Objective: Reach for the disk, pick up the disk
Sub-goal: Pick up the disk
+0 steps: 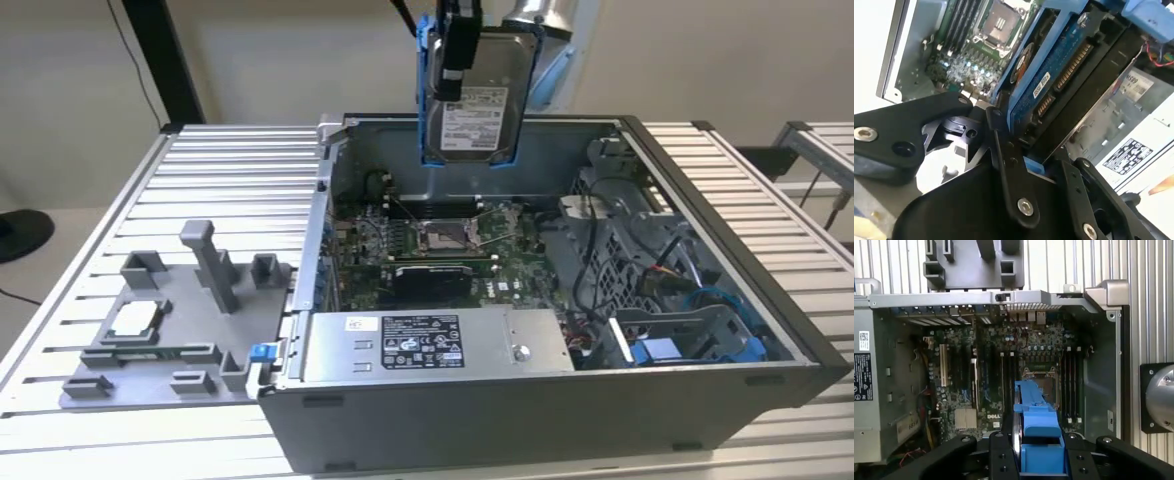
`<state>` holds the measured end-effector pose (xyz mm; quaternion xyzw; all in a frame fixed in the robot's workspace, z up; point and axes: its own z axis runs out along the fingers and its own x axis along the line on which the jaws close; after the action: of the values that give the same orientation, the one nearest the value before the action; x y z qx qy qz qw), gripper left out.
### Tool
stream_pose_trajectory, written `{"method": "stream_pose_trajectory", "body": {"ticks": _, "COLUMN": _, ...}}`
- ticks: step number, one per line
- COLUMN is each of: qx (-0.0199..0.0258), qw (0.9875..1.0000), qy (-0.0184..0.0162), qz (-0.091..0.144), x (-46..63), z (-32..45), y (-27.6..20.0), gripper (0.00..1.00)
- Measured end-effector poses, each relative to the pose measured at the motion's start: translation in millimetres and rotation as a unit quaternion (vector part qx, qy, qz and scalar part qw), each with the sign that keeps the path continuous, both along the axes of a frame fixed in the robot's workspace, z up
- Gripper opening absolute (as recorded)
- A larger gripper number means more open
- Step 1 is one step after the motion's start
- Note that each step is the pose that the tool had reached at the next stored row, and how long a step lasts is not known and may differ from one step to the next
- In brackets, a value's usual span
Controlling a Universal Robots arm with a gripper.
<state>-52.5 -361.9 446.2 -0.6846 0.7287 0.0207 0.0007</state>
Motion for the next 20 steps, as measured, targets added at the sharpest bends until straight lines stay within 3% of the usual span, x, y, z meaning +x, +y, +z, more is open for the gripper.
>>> {"method": "stream_pose_trajectory", "body": {"ticks": 20, "qx": -0.0001, "qw": 1.0, "qy": 0.0, "qz": 0.0, "x": 59.5, "z": -10.4, "y": 0.0, "gripper": 0.0}}
